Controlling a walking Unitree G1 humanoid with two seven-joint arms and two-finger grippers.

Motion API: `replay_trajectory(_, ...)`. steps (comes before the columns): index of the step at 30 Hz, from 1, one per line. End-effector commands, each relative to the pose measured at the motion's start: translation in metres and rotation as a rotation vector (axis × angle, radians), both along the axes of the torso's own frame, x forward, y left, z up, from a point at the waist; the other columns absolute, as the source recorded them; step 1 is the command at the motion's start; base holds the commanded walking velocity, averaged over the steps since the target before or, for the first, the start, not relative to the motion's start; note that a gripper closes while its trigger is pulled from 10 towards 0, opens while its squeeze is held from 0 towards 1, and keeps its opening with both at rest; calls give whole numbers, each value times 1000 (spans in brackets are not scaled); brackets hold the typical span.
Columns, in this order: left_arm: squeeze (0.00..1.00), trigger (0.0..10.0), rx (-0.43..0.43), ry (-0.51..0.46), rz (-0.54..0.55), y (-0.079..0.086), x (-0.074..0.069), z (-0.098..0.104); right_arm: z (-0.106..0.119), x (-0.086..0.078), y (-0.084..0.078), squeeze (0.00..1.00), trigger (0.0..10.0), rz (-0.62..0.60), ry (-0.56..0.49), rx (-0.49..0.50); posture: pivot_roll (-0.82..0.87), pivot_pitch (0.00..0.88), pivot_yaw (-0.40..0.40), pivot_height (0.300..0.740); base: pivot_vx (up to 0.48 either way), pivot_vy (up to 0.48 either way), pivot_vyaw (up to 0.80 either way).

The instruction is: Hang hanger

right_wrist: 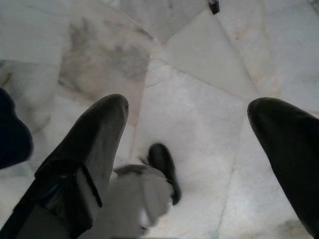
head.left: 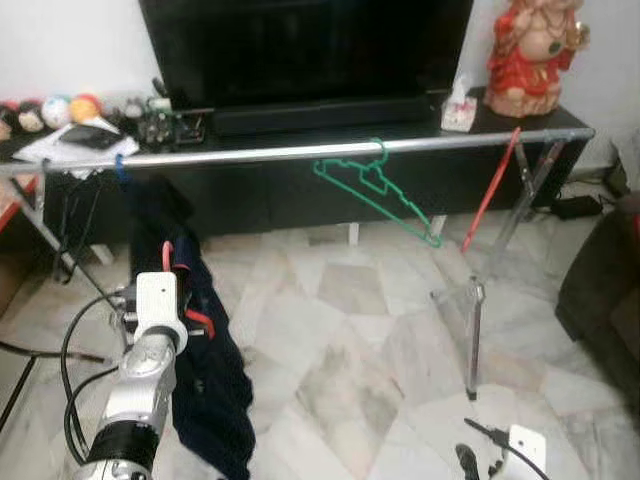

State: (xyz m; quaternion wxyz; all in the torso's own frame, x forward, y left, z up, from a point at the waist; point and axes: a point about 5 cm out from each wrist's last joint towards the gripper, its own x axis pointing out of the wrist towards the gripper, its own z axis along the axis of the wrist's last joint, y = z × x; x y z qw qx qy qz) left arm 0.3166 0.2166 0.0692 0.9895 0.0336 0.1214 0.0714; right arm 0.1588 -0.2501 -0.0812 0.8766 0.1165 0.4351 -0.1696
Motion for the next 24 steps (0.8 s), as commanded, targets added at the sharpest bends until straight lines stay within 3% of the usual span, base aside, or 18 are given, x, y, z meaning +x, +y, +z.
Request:
replay_trajectory(1,0,10000,46,-59,-27,2,4,13,1,3,0,0,10000,8,-3,-3,-113,2,24,740,0,0,0)
replay_trajectory(10,0,10000,82,-52,-39,5,0,10,2,4,-1,0,10000,29,0,-8,-111,4,22,740,0,0,0)
replay_trajectory(18,0,10000,126,-61,-112,4,-6,10,3,5,-2,0,10000,51,6,-37,-112,0,22,740,0,-325,0)
replay_trajectory(24,0,10000,136,-58,-91,11,-8,9,3,5,-4,0,10000,120,29,-72,-105,0,19,740,0,-361,0)
